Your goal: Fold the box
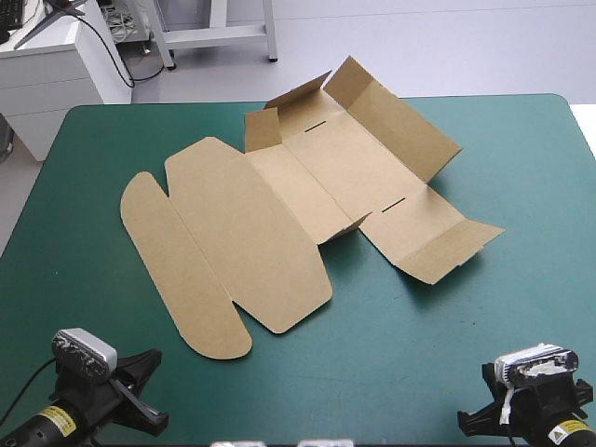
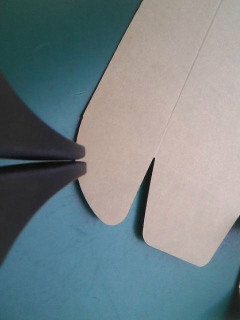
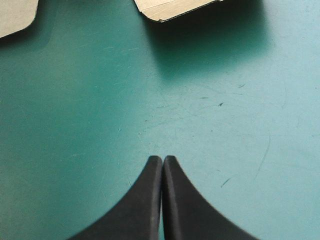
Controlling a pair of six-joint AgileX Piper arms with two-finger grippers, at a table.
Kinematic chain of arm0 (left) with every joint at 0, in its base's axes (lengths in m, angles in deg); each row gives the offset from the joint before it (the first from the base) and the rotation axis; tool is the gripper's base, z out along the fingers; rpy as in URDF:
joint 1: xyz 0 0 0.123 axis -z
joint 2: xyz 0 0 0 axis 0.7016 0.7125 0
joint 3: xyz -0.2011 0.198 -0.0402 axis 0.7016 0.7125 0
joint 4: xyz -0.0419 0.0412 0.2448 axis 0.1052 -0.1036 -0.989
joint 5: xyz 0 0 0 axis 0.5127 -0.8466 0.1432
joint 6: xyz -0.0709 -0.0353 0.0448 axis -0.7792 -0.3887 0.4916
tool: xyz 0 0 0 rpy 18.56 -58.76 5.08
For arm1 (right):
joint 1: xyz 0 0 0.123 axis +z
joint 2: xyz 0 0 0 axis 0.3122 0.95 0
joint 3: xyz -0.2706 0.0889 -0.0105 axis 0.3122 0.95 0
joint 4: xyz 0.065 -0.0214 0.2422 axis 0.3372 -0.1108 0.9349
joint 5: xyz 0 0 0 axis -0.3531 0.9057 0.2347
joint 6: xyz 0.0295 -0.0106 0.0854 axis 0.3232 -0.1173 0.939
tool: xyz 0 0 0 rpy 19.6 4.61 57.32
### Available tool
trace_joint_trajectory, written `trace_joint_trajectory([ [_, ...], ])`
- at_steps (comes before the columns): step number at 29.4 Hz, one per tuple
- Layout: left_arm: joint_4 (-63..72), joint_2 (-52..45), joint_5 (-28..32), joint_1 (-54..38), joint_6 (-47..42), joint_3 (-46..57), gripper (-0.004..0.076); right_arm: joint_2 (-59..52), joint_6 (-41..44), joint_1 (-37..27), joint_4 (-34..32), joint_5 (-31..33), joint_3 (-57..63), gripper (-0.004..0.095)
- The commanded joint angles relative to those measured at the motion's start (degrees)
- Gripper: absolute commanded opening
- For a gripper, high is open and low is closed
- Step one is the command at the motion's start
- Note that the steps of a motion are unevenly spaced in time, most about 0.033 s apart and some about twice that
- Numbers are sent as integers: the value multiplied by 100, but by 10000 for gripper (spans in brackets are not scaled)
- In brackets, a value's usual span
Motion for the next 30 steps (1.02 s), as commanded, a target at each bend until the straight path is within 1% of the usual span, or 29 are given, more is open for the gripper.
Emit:
trace_joint_trajectory([
  [1, 139, 68, 380, 20, -3, -142, -8, 91, 0, -11, 150, -329, -125, -19],
  [7, 139, 68, 380, 20, -3, -142, -8, 91, 0, -11, 411, -329, -125, -19],
  [14, 139, 68, 380, 20, -3, -142, -8, 91, 0, -11, 354, -329, -125, -19],
  [18, 139, 68, 380, 20, -3, -142, -8, 125, -13, -11, 344, -168, -177, -19],
  [22, 139, 68, 380, 20, -3, -142, -8, 445, 216, -11, 344, 231, -413, -19],
  [30, 139, 68, 380, 20, -3, -142, -8, 1317, 474, -11, 344, 278, -1263, -17],
])
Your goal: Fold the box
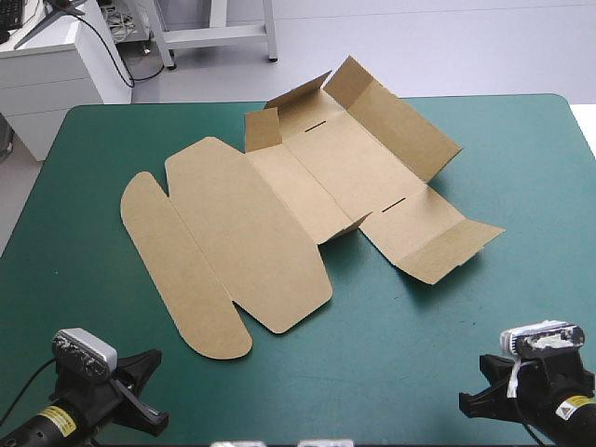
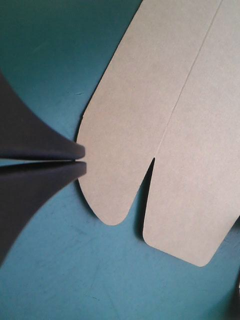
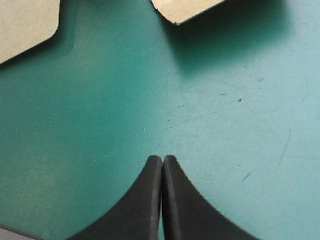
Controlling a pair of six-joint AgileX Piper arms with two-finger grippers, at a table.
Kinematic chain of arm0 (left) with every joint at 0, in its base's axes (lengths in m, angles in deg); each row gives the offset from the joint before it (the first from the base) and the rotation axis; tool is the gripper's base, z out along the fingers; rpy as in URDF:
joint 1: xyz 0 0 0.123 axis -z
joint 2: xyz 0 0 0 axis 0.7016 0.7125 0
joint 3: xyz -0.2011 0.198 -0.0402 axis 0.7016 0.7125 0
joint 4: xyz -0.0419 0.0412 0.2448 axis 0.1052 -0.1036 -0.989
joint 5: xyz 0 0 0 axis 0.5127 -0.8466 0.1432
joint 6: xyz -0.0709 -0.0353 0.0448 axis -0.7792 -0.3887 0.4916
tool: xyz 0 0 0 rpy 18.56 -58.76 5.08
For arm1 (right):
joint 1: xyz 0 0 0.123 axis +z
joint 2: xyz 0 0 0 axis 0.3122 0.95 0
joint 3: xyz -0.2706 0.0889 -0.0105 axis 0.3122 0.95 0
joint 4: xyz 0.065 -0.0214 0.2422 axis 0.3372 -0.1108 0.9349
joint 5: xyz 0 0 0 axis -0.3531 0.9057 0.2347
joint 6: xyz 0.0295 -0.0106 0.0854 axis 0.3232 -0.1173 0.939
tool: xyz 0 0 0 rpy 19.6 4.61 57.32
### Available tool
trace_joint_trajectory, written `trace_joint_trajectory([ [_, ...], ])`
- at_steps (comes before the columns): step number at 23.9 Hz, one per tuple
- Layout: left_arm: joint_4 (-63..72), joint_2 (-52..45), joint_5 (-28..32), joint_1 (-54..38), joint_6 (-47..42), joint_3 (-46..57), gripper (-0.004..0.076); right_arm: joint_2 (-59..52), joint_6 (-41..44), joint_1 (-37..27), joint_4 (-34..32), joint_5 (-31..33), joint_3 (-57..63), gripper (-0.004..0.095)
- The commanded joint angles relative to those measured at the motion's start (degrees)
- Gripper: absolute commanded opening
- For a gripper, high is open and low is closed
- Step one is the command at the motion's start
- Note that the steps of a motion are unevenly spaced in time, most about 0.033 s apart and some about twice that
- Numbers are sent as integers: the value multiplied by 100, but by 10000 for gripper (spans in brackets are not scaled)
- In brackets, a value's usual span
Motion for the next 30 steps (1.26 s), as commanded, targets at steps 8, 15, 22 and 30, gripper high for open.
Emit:
trace_joint_trajectory([
  [8, 139, 68, 380, 20, -3, -147, -8, 1400, -63, -11, 229, -109, -1505, 5],
  [15, 139, 68, 380, 20, -3, -147, -8, 2128, -1, 46, 285, -73, -2217, 5],
  [22, 149, 68, 380, 20, -3, -147, -8, 3495, 14, 1090, -21, -131, -3159, 5],
  [30, 162, 68, 380, 20, -3, -147, -8, 5668, 894, 2372, -274, -408, -5130, 5],
])
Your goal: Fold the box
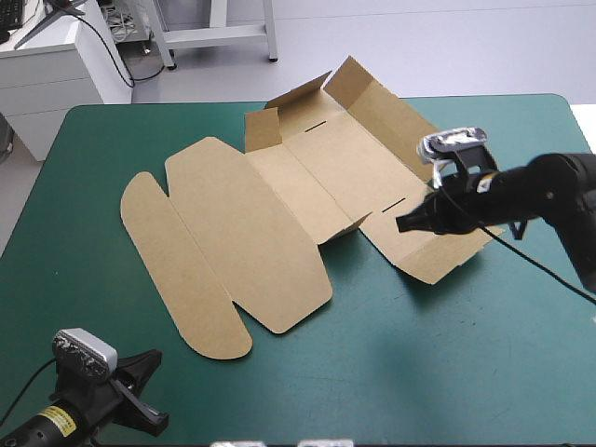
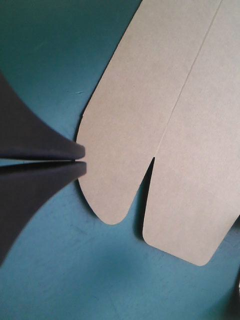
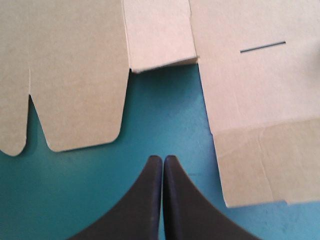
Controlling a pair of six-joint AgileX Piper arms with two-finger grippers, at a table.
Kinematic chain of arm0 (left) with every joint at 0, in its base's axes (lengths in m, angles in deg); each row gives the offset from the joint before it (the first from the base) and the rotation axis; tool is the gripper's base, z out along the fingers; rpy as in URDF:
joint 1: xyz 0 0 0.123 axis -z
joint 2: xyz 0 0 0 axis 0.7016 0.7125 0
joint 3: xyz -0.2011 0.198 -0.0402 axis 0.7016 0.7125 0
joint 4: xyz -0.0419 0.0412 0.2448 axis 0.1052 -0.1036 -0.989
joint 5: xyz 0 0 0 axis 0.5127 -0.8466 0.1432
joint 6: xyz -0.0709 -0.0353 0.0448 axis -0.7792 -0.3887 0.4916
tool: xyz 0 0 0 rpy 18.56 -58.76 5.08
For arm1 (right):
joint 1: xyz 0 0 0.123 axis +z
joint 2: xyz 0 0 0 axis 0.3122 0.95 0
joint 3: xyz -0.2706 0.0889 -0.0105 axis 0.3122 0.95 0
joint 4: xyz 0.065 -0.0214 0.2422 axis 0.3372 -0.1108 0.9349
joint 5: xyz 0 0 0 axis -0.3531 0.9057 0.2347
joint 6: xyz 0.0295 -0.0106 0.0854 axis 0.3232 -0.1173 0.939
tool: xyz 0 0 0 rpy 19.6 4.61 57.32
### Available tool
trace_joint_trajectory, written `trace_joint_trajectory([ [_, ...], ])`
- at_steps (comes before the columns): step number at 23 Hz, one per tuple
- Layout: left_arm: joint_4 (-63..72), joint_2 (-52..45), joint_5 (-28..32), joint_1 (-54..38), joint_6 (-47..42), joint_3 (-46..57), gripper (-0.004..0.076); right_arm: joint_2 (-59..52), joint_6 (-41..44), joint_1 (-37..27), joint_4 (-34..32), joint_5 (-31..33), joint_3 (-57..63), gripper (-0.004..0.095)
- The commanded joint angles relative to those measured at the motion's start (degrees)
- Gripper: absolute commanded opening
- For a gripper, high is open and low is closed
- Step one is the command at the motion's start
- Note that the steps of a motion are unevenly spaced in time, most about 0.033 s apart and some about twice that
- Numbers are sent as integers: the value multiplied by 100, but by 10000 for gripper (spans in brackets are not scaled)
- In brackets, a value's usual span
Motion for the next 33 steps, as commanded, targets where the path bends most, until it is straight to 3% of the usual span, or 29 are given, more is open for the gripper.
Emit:
trace_joint_trajectory([
  [1, 151, 68, 380, 20, -3, -147, -8, 503, 209, 156, 65, -309, -719, 5],
  [15, 151, 68, 380, 20, -3, -147, -8, 1677, 817, 196, 399, -291, -1323, 6],
  [17, 151, 68, 380, 20, -3, -147, -8, 1677, 714, 208, 340, -232, -1323, 66],
  [20, 151, 68, 380, 20, -3, -147, -8, 1714, 514, 208, 367, -99, -1323, 375],
  [23, 151, 68, 380, 20, -3, -147, -8, 1816, 488, 208, 540, -268, -1323, 609],
  [27, 169, 68, 380, 20, -3, -147, -8, 1889, 471, 208, 956, -606, -1323, 607],
  [33, 607, 68, 321, 20, -3, -147, -8, 1920, 892, 208, 1364, -576, -1323, 606],
])
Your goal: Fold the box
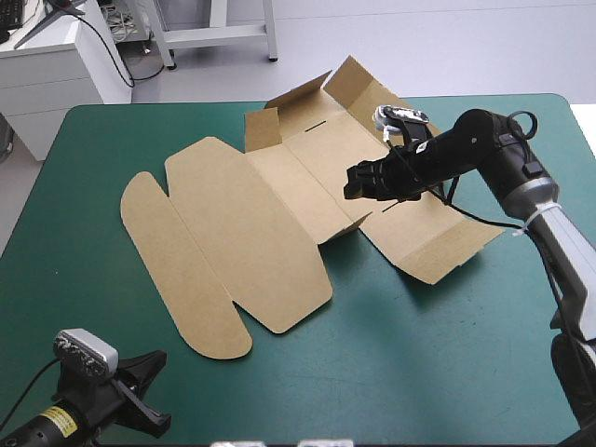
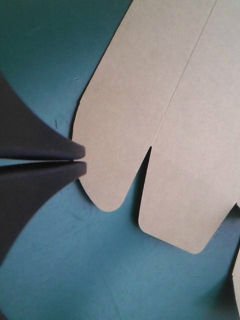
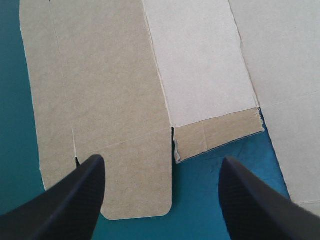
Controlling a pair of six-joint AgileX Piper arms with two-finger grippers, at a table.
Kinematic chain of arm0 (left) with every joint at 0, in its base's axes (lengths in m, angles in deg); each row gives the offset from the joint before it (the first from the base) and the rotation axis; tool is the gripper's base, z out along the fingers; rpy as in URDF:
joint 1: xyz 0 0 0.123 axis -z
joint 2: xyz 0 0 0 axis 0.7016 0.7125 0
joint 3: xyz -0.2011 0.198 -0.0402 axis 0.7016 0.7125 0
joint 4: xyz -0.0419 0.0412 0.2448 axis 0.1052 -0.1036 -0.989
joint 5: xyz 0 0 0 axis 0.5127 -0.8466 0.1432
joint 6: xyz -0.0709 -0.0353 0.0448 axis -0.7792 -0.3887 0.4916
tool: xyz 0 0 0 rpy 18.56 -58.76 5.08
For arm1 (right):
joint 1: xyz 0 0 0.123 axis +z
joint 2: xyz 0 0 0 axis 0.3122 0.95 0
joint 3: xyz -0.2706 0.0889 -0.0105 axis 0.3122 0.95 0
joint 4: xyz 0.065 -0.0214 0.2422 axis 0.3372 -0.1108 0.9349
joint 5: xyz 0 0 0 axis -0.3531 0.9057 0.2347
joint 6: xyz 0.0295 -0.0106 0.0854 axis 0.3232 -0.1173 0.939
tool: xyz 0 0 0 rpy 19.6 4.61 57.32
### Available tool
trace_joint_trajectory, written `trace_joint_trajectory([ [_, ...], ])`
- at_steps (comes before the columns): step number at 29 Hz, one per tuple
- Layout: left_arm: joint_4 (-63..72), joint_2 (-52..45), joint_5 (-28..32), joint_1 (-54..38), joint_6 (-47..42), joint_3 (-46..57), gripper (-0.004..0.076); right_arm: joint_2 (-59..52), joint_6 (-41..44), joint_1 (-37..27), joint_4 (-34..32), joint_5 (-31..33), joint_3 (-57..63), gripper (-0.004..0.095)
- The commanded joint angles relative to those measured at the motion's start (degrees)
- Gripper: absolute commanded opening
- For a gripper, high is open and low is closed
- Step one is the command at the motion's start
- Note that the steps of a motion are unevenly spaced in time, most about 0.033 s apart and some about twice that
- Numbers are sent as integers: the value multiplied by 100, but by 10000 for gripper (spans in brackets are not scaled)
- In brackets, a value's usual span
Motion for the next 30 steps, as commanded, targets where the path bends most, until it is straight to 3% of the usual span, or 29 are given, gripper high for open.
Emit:
trace_joint_trajectory([
  [1, 388, 68, 309, 20, -3, -147, -8, -181, 304, -3, 212, -153, -193, 606],
  [5, 419, 68, 295, 20, 5, -147, -8, -13, 1403, -3, -261, -106, -193, 606],
  [10, 419, 68, 295, 20, 5, -147, -8, 348, 2025, -3, -272, 25, -193, 604],
  [15, 419, 68, 295, 20, 5, -147, -8, 832, 2186, -3, 85, 83, -193, 604],
  [22, 419, 68, 295, 20, 10, -147, -8, 1199, 2364, -3, 459, -499, -193, 604],
  [30, 315, 68, 307, 20, 70, -147, -8, 1338, 2670, 5, 603, -109, -193, 604],
])
